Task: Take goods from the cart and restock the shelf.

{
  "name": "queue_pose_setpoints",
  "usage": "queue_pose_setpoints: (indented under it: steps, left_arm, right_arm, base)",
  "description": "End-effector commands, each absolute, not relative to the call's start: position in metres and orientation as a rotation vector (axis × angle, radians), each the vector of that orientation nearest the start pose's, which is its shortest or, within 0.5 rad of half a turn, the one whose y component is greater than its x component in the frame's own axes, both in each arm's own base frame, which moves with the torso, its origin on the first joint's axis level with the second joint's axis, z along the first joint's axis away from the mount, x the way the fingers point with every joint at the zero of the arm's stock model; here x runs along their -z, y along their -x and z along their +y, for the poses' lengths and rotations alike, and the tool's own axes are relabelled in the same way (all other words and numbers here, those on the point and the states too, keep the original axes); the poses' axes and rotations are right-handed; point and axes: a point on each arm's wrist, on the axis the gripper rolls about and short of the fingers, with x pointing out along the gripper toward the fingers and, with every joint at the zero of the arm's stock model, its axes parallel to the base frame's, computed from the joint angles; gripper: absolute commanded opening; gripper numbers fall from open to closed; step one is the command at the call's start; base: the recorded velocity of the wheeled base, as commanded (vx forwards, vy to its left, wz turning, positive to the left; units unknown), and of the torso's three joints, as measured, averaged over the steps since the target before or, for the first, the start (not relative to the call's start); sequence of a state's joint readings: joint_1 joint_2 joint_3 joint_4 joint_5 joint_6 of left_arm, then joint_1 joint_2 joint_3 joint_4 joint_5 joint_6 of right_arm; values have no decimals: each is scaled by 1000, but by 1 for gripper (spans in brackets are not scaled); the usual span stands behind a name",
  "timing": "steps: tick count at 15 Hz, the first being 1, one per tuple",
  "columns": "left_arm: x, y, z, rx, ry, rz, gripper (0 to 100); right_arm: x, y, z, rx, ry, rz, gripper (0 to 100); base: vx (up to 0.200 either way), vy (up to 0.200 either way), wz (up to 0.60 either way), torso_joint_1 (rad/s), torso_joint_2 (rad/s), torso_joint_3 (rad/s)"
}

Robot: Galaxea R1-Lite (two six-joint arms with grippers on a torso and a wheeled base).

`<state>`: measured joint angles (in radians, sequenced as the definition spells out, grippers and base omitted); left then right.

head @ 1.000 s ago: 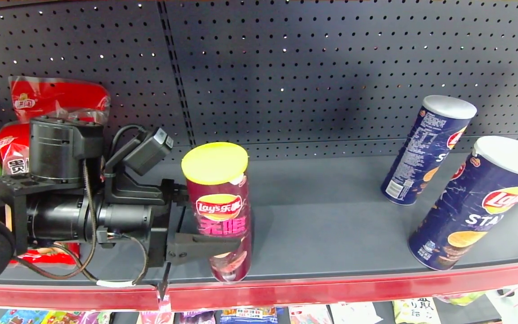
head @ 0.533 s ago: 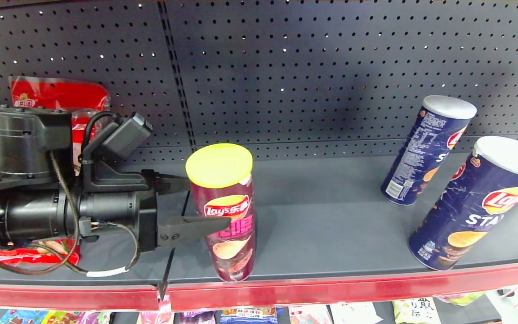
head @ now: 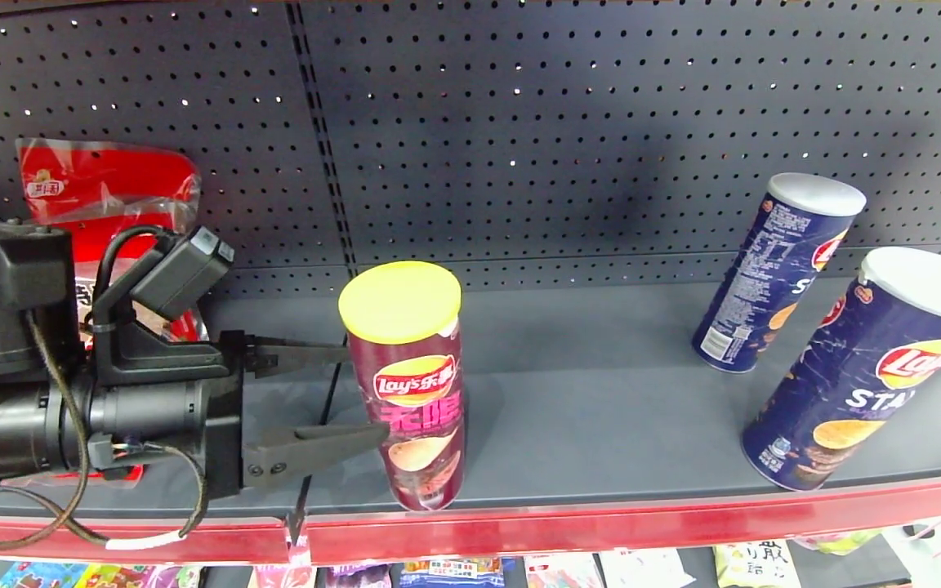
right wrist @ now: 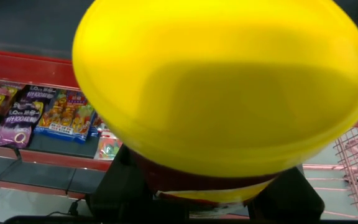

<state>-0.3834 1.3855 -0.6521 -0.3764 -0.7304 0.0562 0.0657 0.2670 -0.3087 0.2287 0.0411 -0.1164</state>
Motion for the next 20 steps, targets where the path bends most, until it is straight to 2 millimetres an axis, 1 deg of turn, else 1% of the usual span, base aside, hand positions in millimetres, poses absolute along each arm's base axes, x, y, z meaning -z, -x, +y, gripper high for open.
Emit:
queue_pose_setpoints:
  steps: [1,3,4,6,7,9,11,12,14,17,20]
  left_arm:
    - [-195,-185,-85,1078,19,349,100]
    - [-184,-170,-67,1006,-1,350,100]
    - [-183,-164,-55,875,-34,335,100]
    - [-183,-148,-38,478,-135,317,100]
    - [-181,-144,-37,410,-142,318,100]
    - [-184,-137,-35,392,-115,292,100]
    - [-190,-125,-32,352,-106,247,100]
    - [-189,-114,-30,364,-105,244,100]
    - [-189,-106,-29,375,-118,249,100]
    - [-190,-106,-28,363,-126,239,100]
    - [-187,-104,-27,355,-188,237,100]
  right_arm:
    - [-144,17,0,-118,118,181,0]
    - [-144,16,0,-120,118,188,0]
    - [-144,15,0,-123,118,193,0]
    - [-144,13,1,-147,116,205,0]
    - [-145,13,1,-142,116,210,0]
    - [-145,9,1,-131,130,232,0]
    - [-141,7,1,-142,135,251,0]
    - [-141,8,1,-139,135,248,0]
    - [-143,9,1,-137,134,240,0]
    - [-142,9,1,-137,134,242,0]
    - [-142,9,1,-132,133,239,0]
  base:
    - [0,0,0,0,0,0]
    - [0,0,0,0,0,0]
    - [0,0,0,0,0,0]
    - [0,0,0,0,0,0]
    - [0,0,0,0,0,0]
    - [0,0,0,0,0,0]
    - [0,0,0,0,0,0]
    - [0,0,0,0,0,0]
    - [0,0,0,0,0,0]
    - [0,0,0,0,0,0]
    - [0,0,0,0,0,0]
